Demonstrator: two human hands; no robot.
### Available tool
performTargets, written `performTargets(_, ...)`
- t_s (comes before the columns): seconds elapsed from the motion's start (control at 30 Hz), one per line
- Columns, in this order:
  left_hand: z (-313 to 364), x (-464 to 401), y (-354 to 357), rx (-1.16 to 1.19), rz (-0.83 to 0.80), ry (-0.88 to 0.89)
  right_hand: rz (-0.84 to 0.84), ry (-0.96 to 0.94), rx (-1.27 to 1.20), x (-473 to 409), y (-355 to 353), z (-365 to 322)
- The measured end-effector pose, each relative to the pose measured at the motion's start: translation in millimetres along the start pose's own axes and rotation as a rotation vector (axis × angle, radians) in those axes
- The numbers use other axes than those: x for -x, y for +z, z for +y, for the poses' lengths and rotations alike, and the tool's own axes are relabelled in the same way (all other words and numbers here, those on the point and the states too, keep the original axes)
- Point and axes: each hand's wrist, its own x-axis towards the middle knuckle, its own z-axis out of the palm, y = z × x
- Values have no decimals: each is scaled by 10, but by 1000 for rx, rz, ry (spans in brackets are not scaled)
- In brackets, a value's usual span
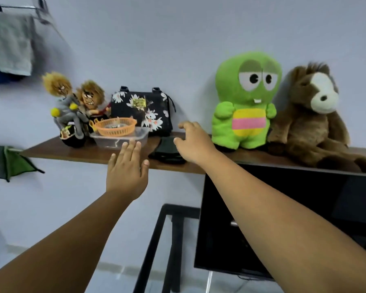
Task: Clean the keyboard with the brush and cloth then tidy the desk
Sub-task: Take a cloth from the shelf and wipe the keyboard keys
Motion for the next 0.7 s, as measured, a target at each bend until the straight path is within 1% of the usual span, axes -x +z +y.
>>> performTargets(0.1,-157,-169,56,-23,-48,-23,-184,146,129,-331,138,-100)
performTargets(0.2,-223,-197,128,-55,-81,-35,-310,249,203,-500,293,-125)
performTargets(0.27,-245,-185,167,-54,-65,-32,-371,310,253,-557,411,-142)
performTargets(0.33,-266,-210,186,-49,-51,-25,-385,330,314,-624,499,-168)
performTargets(0.43,-271,-222,202,-49,-37,-17,-348,318,346,-686,527,-190)
performTargets(0.57,-288,-221,222,-39,-21,-19,-347,347,249,-779,512,-210)
performTargets(0.7,-305,-223,239,-40,-14,-19,-324,321,195,-791,522,-212)
